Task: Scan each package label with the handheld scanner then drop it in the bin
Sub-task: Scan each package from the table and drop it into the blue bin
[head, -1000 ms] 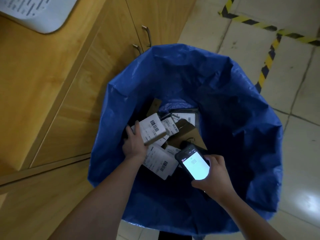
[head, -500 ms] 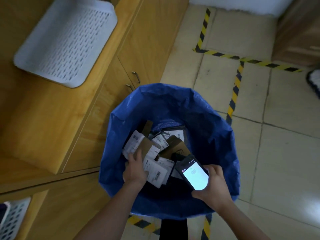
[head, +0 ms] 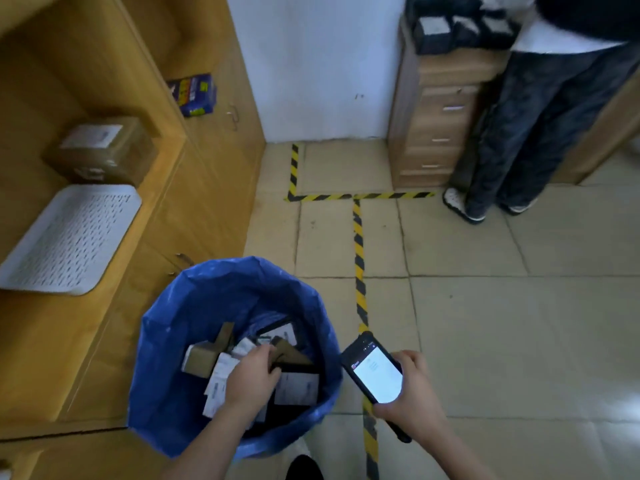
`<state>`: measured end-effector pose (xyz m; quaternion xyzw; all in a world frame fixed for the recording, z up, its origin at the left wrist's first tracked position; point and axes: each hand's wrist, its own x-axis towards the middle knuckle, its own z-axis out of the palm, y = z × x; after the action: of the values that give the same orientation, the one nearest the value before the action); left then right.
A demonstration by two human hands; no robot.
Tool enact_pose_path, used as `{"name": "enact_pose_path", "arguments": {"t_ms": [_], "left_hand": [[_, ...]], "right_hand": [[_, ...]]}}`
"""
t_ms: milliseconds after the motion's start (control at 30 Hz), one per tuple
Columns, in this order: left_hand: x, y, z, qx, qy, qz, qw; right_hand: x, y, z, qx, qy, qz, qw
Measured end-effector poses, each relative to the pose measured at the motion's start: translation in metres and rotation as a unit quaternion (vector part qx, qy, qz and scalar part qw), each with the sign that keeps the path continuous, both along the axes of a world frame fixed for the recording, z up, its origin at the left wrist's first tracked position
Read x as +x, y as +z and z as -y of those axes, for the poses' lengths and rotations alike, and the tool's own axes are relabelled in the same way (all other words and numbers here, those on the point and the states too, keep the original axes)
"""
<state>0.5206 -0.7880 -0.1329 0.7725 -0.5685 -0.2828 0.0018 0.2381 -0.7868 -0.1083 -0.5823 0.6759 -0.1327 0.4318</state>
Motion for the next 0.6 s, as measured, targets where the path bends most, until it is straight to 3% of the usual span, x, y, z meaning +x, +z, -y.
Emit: {"name": "enact_pose_path", "arguments": {"t_ms": [300,600], "left_hand": [[-0.242,0.061,0.017,-0.074,-0.191,-0.019,0.979],[-0.507,0.097,0.039,-0.097,-0.461,-0.036,0.881]], "right_hand": [[-0.219,0.081,-0.063,-0.064,-0.167,0.005,0.984],[-0.398,0.118,-0.155,-0.081,-0.389,-0.054,0.916]]}}
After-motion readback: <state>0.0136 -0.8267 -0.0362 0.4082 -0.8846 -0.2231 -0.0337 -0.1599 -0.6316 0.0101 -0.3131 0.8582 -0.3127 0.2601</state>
